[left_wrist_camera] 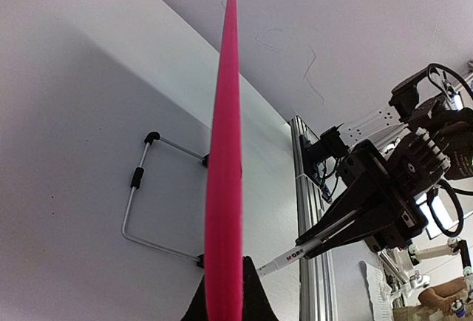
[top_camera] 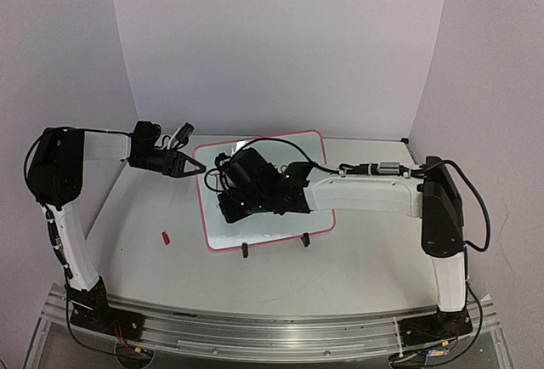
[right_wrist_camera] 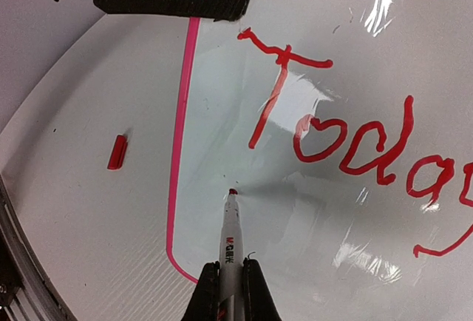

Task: Write a sentence on the whiteboard
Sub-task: Write on the whiteboard with the whiteboard.

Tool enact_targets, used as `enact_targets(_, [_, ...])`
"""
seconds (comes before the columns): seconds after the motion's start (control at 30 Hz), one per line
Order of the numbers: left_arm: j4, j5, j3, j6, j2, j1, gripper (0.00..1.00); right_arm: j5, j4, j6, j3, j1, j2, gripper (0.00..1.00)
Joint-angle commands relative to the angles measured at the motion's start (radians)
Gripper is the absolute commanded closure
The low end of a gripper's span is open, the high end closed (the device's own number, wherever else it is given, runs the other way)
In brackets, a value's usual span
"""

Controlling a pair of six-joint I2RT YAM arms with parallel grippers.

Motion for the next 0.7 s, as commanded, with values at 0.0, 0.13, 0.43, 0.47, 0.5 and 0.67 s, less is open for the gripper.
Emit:
enact_targets(0.0, [-0.007, -0.092, -0.003, 0.081, 0.028, -0.037, 1.00, 0.045, 0.018, -0.018, 0.043, -0.001, 0.027, 1.00])
enact_targets(0.13, [-0.008, -0.092, -0.001, 0.082, 0.027, -0.036, 1.00, 0.034, 0.008, -0.022, 0.052, -0.001, 0.033, 1.00])
enact_targets(0.43, [-0.010, -0.093, -0.002, 0.082, 0.026, -0.037, 1.00, 0.004, -0.040, -0.017, 0.059, -0.001, 0.039, 1.00])
enact_targets(0.47, [-0.010, -0.093, -0.001, 0.082, 0.025, -0.037, 1.00, 0.002, -0.047, -0.016, 0.058, -0.001, 0.038, 1.00])
enact_targets(0.5, [-0.010, -0.093, 0.000, 0.082, 0.025, -0.037, 1.00, -0.001, -0.057, -0.016, 0.058, -0.001, 0.038, 1.00])
enact_targets(0.67, [-0.010, -0.094, -0.002, 0.083, 0.024, -0.037, 1.00, -0.015, -0.088, -0.017, 0.047, -0.001, 0.035, 1.00])
